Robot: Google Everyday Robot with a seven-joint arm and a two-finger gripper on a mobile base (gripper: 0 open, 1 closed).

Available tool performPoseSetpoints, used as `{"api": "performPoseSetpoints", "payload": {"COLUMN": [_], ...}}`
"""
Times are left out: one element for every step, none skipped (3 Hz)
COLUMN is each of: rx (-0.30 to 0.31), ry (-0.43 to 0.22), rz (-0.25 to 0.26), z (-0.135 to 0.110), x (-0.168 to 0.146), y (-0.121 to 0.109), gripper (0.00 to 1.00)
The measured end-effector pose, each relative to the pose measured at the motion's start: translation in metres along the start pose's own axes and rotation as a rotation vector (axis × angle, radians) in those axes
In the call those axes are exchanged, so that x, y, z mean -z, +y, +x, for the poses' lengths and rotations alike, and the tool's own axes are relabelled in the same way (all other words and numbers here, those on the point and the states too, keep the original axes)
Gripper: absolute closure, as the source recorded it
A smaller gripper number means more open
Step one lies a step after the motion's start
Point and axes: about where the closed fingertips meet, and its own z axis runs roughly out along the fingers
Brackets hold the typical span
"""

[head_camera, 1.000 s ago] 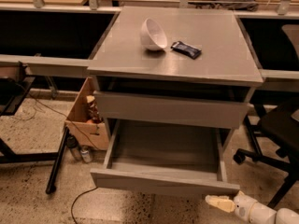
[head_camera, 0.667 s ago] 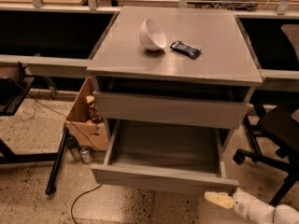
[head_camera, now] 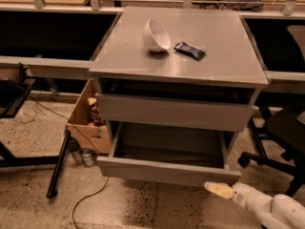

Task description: Close middle drawer

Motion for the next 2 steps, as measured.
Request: {"api": "performPoseSetpoints", "payload": {"rx": [0.0, -0.019], "ry": [0.0, 0.007], "rz": [0.0, 0.0], "z": [0.0, -0.013], "x": [0.001, -0.015], "y": [0.0, 0.002], "gripper": [0.0, 0.0]}}
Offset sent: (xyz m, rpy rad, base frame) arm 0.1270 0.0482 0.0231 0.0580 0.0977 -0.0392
